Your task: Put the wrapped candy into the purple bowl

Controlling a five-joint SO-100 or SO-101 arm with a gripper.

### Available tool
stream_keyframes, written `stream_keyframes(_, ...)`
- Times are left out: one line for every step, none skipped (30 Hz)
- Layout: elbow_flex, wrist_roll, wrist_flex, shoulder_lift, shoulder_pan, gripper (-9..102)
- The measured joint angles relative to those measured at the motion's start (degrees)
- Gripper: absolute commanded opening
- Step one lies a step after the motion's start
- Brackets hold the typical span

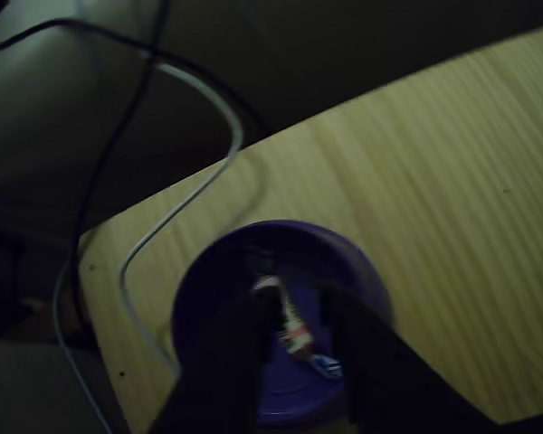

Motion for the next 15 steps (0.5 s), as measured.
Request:
stream_keyframes(-0.35, 0.62, 1.23, 1.41, 0.88, 1)
stream_keyframes(-0.62, 0.97, 2.55, 3.08, 1.76, 0)
stream_keyframes(-0.70, 1.23, 3.96, 5.01, 2.81, 0)
stream_keyframes(-0.70, 1.14, 5.10, 7.03, 4.31, 0)
stream_keyframes(-0.70, 1.05, 6.06, 9.23, 6.06, 0)
stream_keyframes(-0.35, 0.62, 6.86, 11.69, 8.26, 0)
stream_keyframes(0.53, 0.00, 7.29, 14.33, 10.72, 0)
stream_keyframes(1.93, -0.53, 7.56, 17.23, 13.62, 0)
stream_keyframes(3.52, -1.05, 8.00, 20.30, 16.79, 0)
stream_keyframes(5.36, -1.49, 8.79, 23.12, 20.04, 0)
stream_keyframes(7.21, -2.02, 9.93, 26.10, 24.26, 0)
stream_keyframes(8.70, -2.55, 11.07, 28.39, 27.60, 0)
stream_keyframes(10.37, -3.16, 12.30, 31.11, 31.03, 0)
stream_keyframes(12.13, -3.78, 13.27, 33.66, 34.54, 0)
stream_keyframes(14.24, -4.48, 14.06, 36.65, 38.14, 0)
